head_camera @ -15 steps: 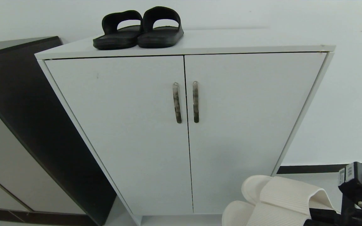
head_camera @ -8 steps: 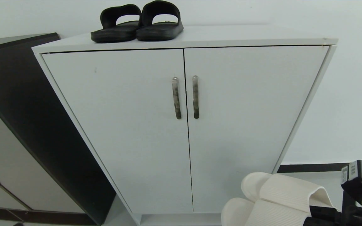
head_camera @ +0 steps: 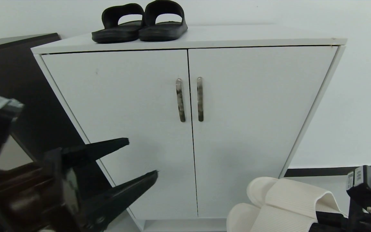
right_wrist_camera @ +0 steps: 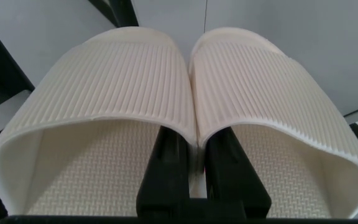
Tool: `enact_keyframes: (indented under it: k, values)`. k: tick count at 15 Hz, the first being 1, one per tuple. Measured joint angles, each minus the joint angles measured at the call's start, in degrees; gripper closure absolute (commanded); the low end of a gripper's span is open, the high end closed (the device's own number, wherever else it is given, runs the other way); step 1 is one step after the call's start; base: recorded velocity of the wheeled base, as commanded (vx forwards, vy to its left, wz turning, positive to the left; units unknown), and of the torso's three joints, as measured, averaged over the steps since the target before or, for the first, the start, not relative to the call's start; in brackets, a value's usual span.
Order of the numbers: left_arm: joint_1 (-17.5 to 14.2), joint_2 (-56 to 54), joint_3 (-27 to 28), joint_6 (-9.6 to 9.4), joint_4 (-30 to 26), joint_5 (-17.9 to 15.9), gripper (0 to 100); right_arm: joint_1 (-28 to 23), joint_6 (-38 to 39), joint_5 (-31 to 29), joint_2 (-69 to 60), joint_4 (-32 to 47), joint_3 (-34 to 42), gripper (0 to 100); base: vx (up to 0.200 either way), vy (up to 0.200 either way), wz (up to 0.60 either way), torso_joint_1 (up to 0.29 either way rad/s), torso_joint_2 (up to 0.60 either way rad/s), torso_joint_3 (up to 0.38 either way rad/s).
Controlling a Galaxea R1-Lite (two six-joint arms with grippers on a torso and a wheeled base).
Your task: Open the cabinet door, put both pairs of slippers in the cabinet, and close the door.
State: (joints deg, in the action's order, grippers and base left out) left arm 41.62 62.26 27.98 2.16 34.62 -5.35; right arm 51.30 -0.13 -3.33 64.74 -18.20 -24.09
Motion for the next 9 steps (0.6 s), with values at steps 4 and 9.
enact_keyframes:
  k: [4,9]
  values:
    - [3.25,11.12,8.35,0.99,2.11,-2.15,0,0.1,-0.11,0.0,0.05,0.04,-0.02,100,0.0,0.0,0.0,0.0,0.0,0.0]
    - [2.5,20.65,18.99,8.0,2.57,-15.75,0,0.1,-0.02,-0.01,0.09,0.04,0.33,100,0.0,0.0,0.0,0.0,0.0,0.0]
